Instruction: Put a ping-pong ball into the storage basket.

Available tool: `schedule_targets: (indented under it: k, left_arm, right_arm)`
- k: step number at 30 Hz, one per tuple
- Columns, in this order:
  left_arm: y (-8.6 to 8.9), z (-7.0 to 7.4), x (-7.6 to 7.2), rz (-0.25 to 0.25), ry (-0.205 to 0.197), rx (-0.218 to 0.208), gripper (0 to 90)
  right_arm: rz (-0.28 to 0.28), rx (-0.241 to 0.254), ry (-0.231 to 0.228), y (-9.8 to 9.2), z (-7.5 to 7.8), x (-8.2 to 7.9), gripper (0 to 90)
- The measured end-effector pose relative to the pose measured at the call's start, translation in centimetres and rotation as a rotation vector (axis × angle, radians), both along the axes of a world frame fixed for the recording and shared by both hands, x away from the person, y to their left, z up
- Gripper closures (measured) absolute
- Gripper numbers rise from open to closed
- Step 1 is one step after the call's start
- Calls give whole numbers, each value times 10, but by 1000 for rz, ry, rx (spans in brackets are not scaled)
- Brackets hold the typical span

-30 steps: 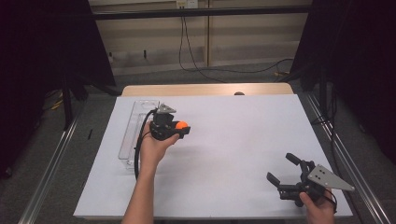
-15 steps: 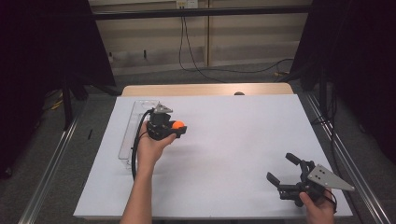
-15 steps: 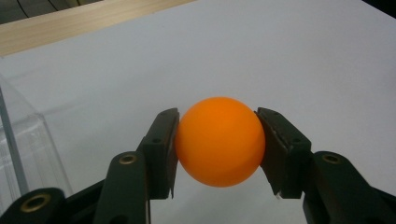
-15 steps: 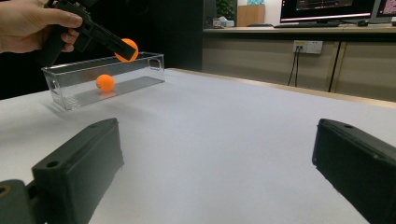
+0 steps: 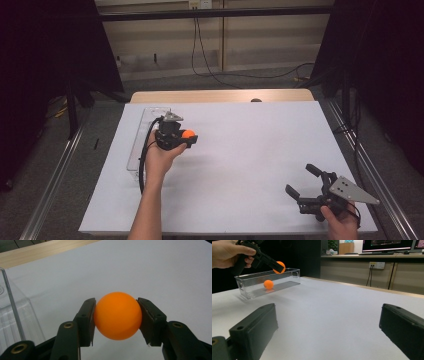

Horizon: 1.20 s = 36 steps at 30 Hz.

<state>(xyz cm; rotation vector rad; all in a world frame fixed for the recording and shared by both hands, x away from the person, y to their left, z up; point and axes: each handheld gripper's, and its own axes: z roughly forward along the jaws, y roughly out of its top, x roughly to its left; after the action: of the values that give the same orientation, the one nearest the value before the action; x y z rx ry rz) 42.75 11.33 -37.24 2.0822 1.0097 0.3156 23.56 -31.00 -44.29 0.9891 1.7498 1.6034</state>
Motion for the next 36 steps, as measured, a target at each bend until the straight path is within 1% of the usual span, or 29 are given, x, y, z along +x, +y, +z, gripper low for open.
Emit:
schedule_targets:
  k: [2,4,5,10,13,14,16,18,19,20,21,22,25,26,29,30,32,34,35,36]
  left_arm:
    - [0,0,-1,8,0,-14,510]
    - [1,1,-1,15,-9,-4,510]
    - [1,1,-1,17,-5,-11,510]
    - [3,1,0,16,-2,-10,510]
    - [4,2,-1,28,-11,-15,510]
    - [5,3,-1,19,-8,-12,510]
    - [6,4,-1,26,-15,-15,510]
    - [8,4,-1,30,-13,-19,510]
    - [9,5,-1,26,-14,-14,510]
    - [9,5,-1,31,-16,-18,510]
    - [10,5,-1,27,-15,-11,510]
    - [10,5,-1,36,-14,-20,510]
    - [11,5,-1,34,-16,-16,510]
    - [11,5,-1,38,-14,-21,510]
    - [11,6,-1,39,-14,-19,510]
    - [12,6,0,33,-17,-8,510]
    - [13,6,0,36,-14,-13,510]
    - [14,6,0,37,-18,-9,510]
    - [14,6,0,42,-17,-17,510]
    - [15,6,0,42,-18,-13,510]
  right_arm:
    - [0,-2,1,0,0,0,12]
    - [0,-4,5,0,-1,0,12]
    - [0,-4,4,0,-1,0,12]
    - [1,-5,5,0,-1,1,12]
    - [-1,-3,3,0,-1,0,12]
    - [0,-4,2,0,-1,0,12]
    - [0,-3,2,0,0,0,12]
    - [0,-4,3,0,-1,0,12]
    - [0,-4,2,0,-1,0,12]
    - [-1,-4,2,0,-1,0,12]
    - [-1,-4,2,0,-1,0,12]
    - [0,-4,3,0,-1,0,12]
    - [0,-4,3,0,-1,0,12]
    - [0,-4,3,0,-1,0,12]
    - [0,-4,3,0,-1,0,12]
    - [0,-3,3,0,-1,0,12]
    - [0,-3,2,0,-1,0,12]
    - [0,-3,3,0,-1,0,12]
    - [1,-4,4,0,-1,0,12]
    - [2,-5,4,0,-1,0,12]
